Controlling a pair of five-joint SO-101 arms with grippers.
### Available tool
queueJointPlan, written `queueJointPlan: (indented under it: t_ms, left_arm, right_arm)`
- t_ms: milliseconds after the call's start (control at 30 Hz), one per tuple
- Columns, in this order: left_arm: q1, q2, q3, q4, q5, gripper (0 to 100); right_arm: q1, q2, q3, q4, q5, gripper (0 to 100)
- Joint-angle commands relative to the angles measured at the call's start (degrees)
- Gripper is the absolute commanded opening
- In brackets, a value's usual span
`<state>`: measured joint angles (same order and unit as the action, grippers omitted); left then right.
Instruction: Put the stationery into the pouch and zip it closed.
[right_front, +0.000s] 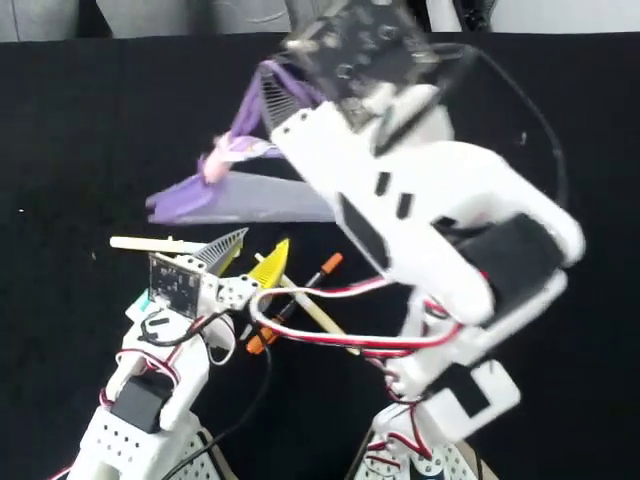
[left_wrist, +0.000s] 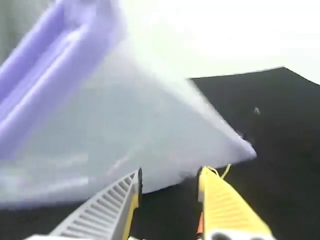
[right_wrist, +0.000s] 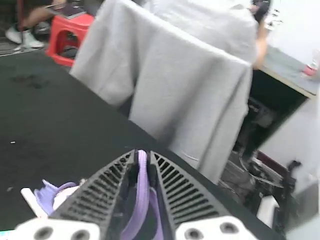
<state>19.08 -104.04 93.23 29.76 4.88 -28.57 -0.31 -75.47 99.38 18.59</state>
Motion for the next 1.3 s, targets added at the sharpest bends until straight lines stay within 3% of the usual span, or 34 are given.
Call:
queueJointPlan:
  t_ms: [0, 300, 533, 933, 1167, 1267]
  left_arm:
    - [-0.92, -0.35, -0.92, -1.41, 0.79, 21]
    - [-3.65, -0.44, -2.68, -0.44, 0.97, 20]
    - [2.95, -0.44, -10.86, 11.60, 9.76, 21]
    - [5.14, -0.53, -15.69, 11.96, 10.20, 21]
    - [-10.42, -0.44, -15.34, 10.37, 10.20, 21]
    - [-14.02, -0.44, -14.73, 7.38, 12.13, 21]
  right_arm:
    - [4.04, -4.53, 7.34, 1.58, 0.26, 1.1]
    - [0.35, -8.92, 16.22, -1.05, 0.70, 1.1]
    - [0.44, -4.70, 16.04, -1.85, 0.70, 1.1]
    - [0.26, -2.59, 16.22, -2.81, 0.26, 1.1]
    - [0.62, -3.21, 15.69, -2.64, 0.26, 1.1]
    - [0.35, -3.21, 15.69, -2.55, 0.26, 1.1]
